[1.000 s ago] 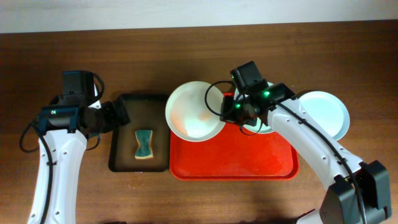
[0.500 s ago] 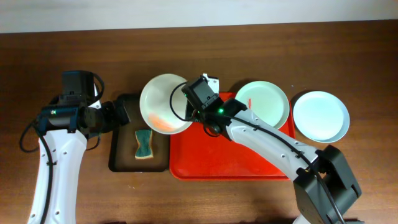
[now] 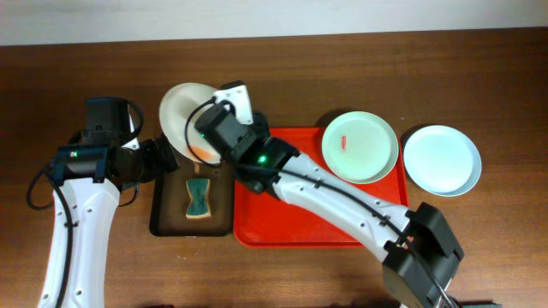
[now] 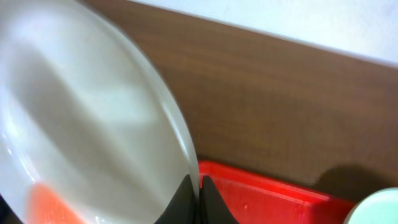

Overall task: Clean dirty plates on tray and stack at the side
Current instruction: 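Lift the white plate with the right gripper and tilt it over the black tray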

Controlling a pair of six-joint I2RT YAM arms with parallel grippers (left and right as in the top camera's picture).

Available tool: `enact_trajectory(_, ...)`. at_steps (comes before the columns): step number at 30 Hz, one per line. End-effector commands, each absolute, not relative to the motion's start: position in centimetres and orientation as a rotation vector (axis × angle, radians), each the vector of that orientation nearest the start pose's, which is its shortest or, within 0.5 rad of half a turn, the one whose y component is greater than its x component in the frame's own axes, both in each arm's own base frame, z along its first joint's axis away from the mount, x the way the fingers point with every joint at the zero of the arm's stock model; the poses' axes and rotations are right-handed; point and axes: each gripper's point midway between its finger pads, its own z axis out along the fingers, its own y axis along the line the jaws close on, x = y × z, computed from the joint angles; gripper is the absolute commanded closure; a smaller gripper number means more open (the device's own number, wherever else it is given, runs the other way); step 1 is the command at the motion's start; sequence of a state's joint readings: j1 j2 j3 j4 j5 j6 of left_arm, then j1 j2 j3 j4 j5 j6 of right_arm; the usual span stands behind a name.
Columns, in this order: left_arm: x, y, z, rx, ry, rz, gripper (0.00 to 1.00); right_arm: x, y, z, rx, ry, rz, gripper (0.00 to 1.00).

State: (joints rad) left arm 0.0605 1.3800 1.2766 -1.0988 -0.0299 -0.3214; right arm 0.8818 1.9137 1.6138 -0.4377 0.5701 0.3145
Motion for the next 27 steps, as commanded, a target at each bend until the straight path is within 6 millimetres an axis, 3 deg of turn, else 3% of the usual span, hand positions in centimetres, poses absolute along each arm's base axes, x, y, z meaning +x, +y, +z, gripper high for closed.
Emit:
enact_trajectory(1, 30.9, 2.4, 18.2, -0.543, 2.706, -0.04, 0.01, 40.1, 35.5, 24.4, -0.484, 1.93, -0.224, 0.96)
enact_trajectory(8, 30.9, 2.4, 18.2, -0.543, 2.706, -0.04, 0.01, 38.5, 37.3, 30.0, -0.58, 1.675, -0.478, 0.96)
enact_trajectory(16, 30.9, 2.4, 18.2, -0.543, 2.706, -0.04, 0.01, 37.4, 37.0, 35.1, -0.556, 1.526, -0.663, 0.96)
enact_trajectory(27, 30.9, 2.4, 18.2, -0.543, 2.706, -0.04, 0.01, 37.3, 37.0, 35.3, -0.53, 1.526, -0.644, 0.96)
